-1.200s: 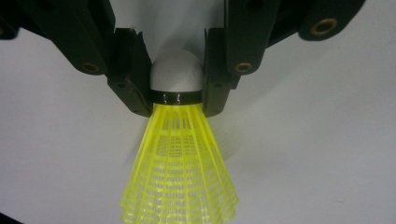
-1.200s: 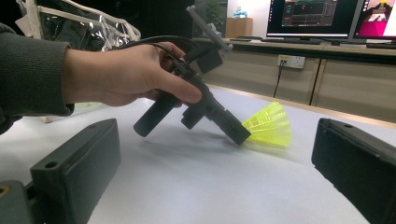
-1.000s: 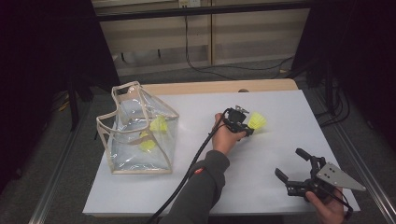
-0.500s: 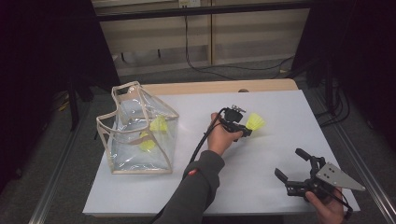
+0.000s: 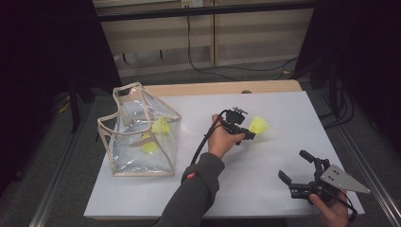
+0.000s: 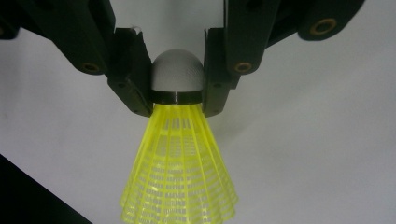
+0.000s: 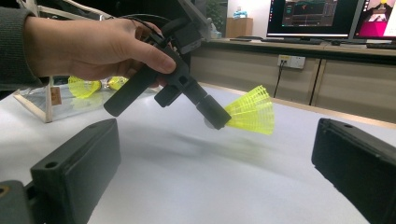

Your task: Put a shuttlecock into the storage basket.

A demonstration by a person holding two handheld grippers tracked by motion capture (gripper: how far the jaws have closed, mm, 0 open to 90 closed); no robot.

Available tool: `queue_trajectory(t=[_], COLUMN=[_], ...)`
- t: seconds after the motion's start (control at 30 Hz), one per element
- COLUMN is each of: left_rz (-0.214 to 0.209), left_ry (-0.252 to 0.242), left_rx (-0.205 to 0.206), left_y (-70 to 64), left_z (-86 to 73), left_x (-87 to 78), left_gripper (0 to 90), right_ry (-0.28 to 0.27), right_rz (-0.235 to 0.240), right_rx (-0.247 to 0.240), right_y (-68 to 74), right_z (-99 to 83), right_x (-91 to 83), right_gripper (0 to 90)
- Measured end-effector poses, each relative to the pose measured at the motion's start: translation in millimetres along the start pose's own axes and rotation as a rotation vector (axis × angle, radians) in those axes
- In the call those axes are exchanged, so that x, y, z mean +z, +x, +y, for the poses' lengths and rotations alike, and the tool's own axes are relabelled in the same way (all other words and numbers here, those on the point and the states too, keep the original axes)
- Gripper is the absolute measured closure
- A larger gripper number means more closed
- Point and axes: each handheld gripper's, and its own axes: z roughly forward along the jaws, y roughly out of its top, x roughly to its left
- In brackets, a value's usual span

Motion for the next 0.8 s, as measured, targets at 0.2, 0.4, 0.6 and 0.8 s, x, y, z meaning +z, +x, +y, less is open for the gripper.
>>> queue_trajectory(t=[0.2, 0.4, 0.6, 0.8], left_rz=[-0.01, -0.019, -0.022, -0.025], left_ry=[0.011, 0.012, 0.021, 0.026], left_rx=[-0.01, -0.015, -0.014, -0.019], left_y=[-1.4, -1.9, -2.5, -3.4], left_z=[0.5, 1.5, 1.5, 1.8], left_x=[-7.9, -17.2, -24.3, -30.1], left_gripper=[64.9, 64.9, 65.0, 65.0], right_ry=[-0.003, -0.004, -0.003, -0.003], right_rz=[0.002, 0.001, 0.001, 0.002], right_rx=[-0.003, -0.003, -0.006, -0.001], right_y=[0.0, 0.4, 0.3, 0.5], right_z=[0.2, 0.0, 0.0, -0.2], right_x=[0.5, 1.0, 1.0, 1.2], right_gripper=[1.0, 1.0, 1.0, 1.0])
